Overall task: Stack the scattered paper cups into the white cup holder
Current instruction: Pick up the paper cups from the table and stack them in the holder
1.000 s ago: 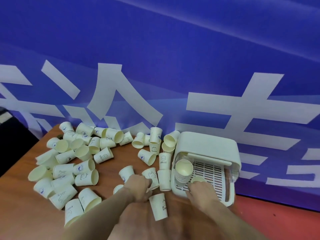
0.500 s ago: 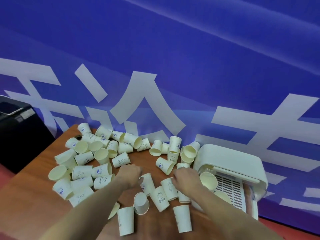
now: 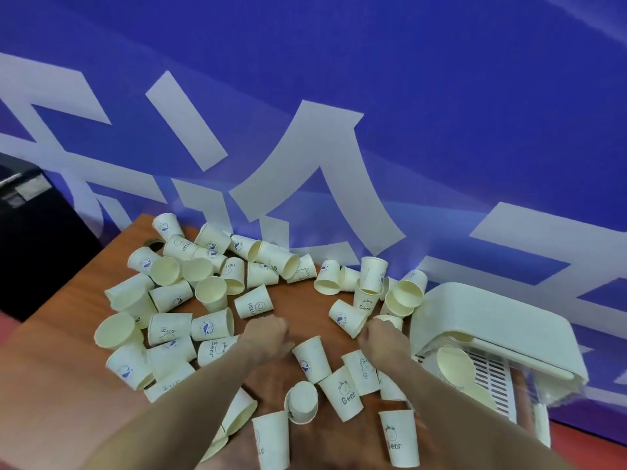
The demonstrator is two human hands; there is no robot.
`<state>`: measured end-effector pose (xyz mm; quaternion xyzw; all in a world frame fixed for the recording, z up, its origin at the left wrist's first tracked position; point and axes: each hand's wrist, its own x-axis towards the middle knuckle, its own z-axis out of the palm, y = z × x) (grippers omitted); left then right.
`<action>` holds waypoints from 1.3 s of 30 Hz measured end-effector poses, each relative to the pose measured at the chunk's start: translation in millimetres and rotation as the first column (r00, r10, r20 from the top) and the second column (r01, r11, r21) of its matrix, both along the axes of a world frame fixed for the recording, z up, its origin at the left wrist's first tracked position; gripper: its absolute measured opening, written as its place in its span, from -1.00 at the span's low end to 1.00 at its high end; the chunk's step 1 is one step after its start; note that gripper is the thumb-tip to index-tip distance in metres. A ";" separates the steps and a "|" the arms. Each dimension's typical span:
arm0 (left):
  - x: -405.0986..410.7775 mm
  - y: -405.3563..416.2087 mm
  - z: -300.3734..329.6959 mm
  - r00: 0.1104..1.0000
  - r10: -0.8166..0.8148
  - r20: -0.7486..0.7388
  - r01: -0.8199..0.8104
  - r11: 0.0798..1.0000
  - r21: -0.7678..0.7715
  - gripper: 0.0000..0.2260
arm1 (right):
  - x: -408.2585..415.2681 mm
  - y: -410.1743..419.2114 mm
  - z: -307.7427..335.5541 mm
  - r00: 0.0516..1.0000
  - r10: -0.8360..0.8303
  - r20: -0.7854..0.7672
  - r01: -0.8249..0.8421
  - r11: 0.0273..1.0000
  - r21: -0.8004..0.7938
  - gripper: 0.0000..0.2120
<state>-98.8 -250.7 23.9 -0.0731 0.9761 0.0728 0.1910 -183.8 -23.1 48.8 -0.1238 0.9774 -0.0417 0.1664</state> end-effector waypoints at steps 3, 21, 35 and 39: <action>-12.1 -5.4 -16.1 0.999 -0.002 0.048 -0.002 0.997 0.076 -0.66 | -12.0 -10.2 -14.5 0.995 -0.079 0.066 0.079 0.997 0.002 -0.74; -53.9 -19.8 -68.6 0.959 -0.099 0.267 -0.077 0.813 0.578 -0.81 | -53.6 -28.5 -73.0 0.714 -0.569 0.409 0.682 0.699 -0.218 -0.42; -51.6 11.0 -16.9 1.000 0.020 -0.006 -0.018 0.974 0.228 -0.72 | -23.0 -16.3 -16.5 0.963 -0.235 0.132 0.262 0.931 -0.253 -0.84; -53.0 34.4 7.4 0.999 -0.026 -0.033 0.030 0.992 0.126 -0.75 | -10.7 0.8 11.8 0.987 -0.160 0.011 0.158 0.960 -0.231 -0.82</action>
